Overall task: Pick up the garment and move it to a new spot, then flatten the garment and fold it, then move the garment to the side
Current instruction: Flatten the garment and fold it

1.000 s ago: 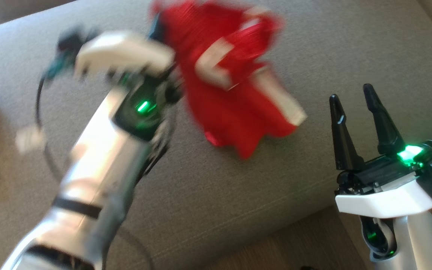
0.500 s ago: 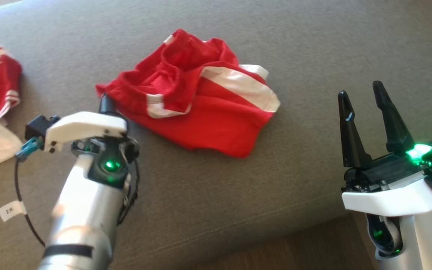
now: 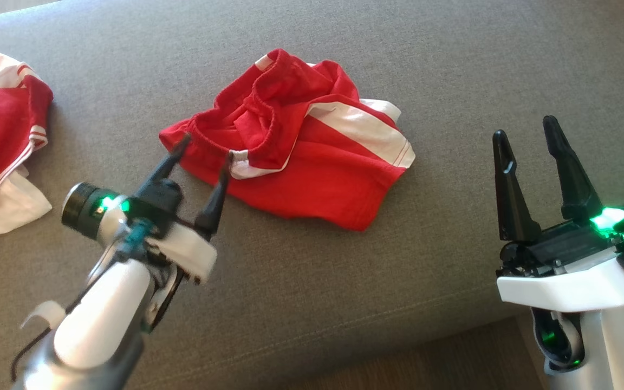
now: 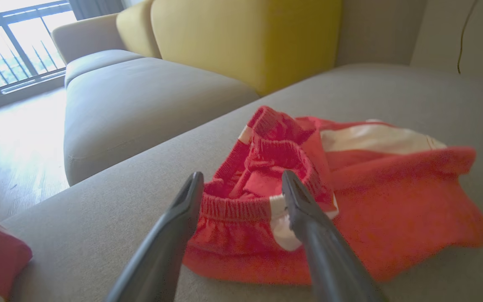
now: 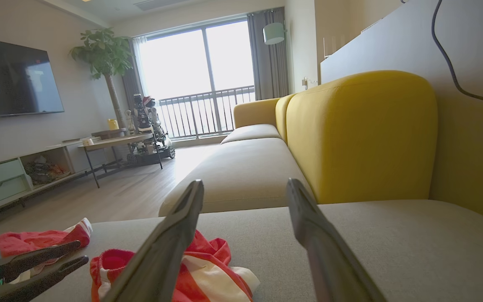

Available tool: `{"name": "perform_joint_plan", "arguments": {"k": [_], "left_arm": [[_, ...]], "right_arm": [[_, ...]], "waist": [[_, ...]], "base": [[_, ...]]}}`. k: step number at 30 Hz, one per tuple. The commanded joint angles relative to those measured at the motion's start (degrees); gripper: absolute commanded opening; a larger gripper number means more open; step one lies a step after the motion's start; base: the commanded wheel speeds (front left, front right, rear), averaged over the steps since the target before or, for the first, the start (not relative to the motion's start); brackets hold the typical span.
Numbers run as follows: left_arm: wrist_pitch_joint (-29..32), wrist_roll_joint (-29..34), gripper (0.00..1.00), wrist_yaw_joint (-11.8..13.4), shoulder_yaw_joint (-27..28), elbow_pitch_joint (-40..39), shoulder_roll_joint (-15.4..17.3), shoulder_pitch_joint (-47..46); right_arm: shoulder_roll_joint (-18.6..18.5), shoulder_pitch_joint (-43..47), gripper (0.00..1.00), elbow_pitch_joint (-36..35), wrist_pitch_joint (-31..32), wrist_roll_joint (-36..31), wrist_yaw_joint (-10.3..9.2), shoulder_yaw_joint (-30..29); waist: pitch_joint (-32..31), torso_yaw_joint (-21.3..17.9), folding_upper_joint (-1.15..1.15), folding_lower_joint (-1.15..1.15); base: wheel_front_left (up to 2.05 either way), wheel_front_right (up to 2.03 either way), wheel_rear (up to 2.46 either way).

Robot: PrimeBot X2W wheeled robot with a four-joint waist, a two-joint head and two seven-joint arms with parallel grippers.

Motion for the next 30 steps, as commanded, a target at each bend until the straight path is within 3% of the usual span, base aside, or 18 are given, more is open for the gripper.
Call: {"name": "perform_joint_plan", "arguments": {"k": [1,6,11,18,30], "left_arm": [[1.8,3.9,1.00,-1.1,-0.4,-2.4,4.3,-3.2],[6.2,12.2,1.00,-2.6,-5.4,-5.1,9.4,-6.4],[9.0,16.0,1.00,-2.7,-7.5,-6.1,11.6,-7.5],[15.0,17.0,1.00,-5.8,-9.5,-7.5,14.2,-8.5],[18.3,20.1,1.00,-7.9,-12.4,-10.5,17.1,-11.7]], "right_arm": [[-0.3,-0.1,1.00,-2.0,-0.4,0.6,-0.01,1.1],[-0.3,-0.2,1.00,-1.9,-0.4,2.2,-0.01,0.0],[-0.3,-0.2,1.00,-1.9,-0.4,2.7,-0.01,-0.5],[-0.3,-0.5,1.00,-2.0,-0.4,2.7,-0.01,-0.7],[-0.3,-0.6,1.00,-1.8,-0.4,3.2,-0.01,-0.3]], "waist": [[0.1,-0.2,0.00,0.00],[0.3,-1.2,0.00,0.00],[0.6,-1.9,0.00,0.00],[1.4,-2.6,0.00,0.00],[2.7,-3.0,0.00,0.00]], "base": [[0.00,0.00,0.00],[0.00,0.00,0.00],[0.00,0.00,0.00],[0.00,0.00,0.00],[0.00,0.00,0.00]]}}
